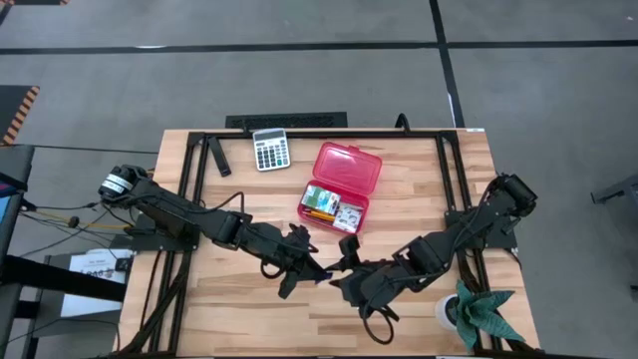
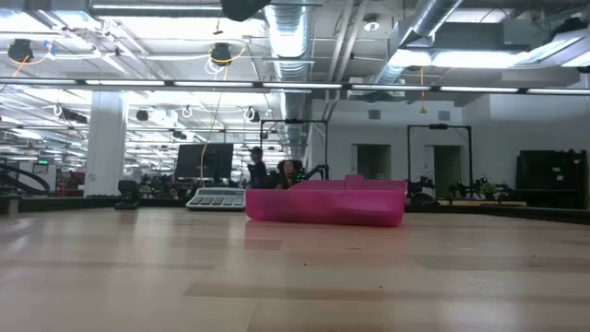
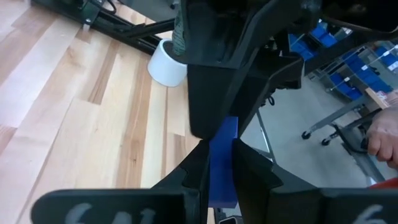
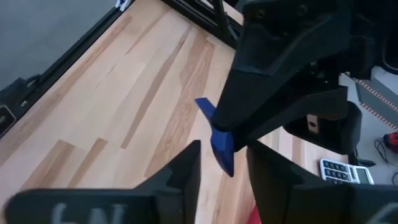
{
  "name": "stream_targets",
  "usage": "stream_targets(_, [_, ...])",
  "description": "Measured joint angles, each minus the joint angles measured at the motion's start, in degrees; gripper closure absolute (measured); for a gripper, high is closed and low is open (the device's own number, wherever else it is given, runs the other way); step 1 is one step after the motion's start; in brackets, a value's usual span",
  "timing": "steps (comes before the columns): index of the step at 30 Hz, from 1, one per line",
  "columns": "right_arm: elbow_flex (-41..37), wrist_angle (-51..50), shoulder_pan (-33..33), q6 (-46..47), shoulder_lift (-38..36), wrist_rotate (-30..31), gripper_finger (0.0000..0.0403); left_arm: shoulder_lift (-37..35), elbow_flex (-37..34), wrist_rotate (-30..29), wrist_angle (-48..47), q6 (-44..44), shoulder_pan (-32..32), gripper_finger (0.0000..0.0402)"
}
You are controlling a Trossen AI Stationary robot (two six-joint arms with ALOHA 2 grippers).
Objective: Pack school essentials
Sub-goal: Put the eraser into the supply box
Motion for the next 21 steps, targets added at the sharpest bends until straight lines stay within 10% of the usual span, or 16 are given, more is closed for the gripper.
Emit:
stream_targets(12, [0.0,-0.3,-0.4,0.4,0.0,0.6,0.0382,0.0,0.0,0.0,1.2,-0.9,0.0,0.0358])
stream_targets(21, [0.0,-0.6,0.1,2.8,0.0,1.6,0.0397,0.0,0.0,-2.7,0.4,-3.8,0.2,0.0343])
